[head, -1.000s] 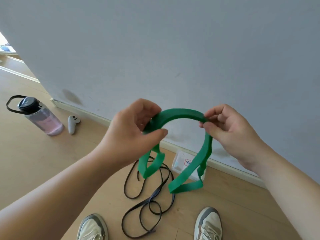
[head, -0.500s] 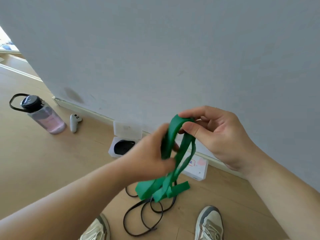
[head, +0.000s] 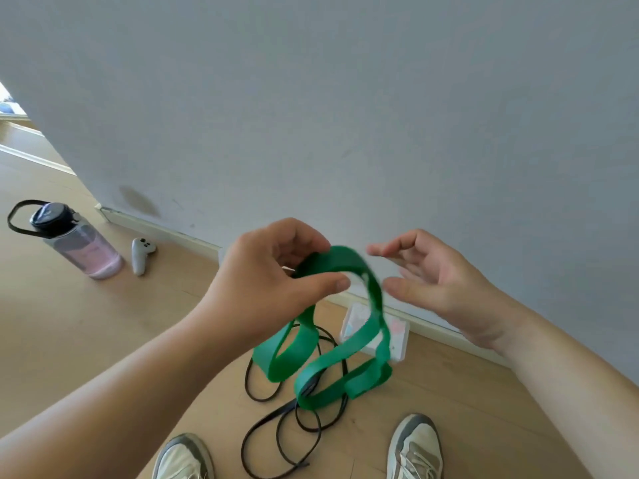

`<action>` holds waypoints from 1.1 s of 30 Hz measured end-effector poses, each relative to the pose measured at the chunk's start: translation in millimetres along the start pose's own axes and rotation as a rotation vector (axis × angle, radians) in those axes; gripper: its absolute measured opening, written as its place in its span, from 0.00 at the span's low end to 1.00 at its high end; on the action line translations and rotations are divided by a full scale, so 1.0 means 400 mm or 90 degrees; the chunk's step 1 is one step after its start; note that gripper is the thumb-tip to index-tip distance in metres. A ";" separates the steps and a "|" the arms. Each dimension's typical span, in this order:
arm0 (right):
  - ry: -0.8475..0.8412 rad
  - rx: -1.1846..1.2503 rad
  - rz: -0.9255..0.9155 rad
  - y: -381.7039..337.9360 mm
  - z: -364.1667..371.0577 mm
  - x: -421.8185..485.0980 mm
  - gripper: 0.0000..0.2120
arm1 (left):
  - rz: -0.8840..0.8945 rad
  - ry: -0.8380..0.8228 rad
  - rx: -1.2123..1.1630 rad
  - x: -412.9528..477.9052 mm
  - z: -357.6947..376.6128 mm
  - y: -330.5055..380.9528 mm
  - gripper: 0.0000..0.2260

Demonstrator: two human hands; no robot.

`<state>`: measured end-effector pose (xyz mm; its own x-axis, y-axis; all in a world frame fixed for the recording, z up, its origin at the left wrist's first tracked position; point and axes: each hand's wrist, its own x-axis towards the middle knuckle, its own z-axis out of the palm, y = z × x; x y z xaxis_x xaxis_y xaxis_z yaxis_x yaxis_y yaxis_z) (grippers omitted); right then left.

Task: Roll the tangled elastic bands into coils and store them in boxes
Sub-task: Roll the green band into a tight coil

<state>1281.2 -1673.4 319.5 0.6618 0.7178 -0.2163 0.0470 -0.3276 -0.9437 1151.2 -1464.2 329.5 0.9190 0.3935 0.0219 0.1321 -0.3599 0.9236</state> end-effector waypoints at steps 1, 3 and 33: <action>-0.017 0.007 -0.029 -0.008 0.013 -0.003 0.15 | 0.006 -0.014 0.000 -0.008 0.011 0.010 0.15; -0.020 0.008 -0.084 -0.023 0.040 -0.001 0.16 | 0.023 -0.031 -0.006 -0.015 0.030 0.017 0.13; 0.022 -0.117 -0.010 -0.005 0.021 -0.003 0.15 | -0.021 -0.018 -0.016 0.000 0.006 0.002 0.06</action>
<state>1274.1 -1668.5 319.4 0.6852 0.7031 -0.1904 0.1913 -0.4259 -0.8843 1152.0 -1466.6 329.2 0.9246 0.3805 -0.0193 0.1535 -0.3258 0.9329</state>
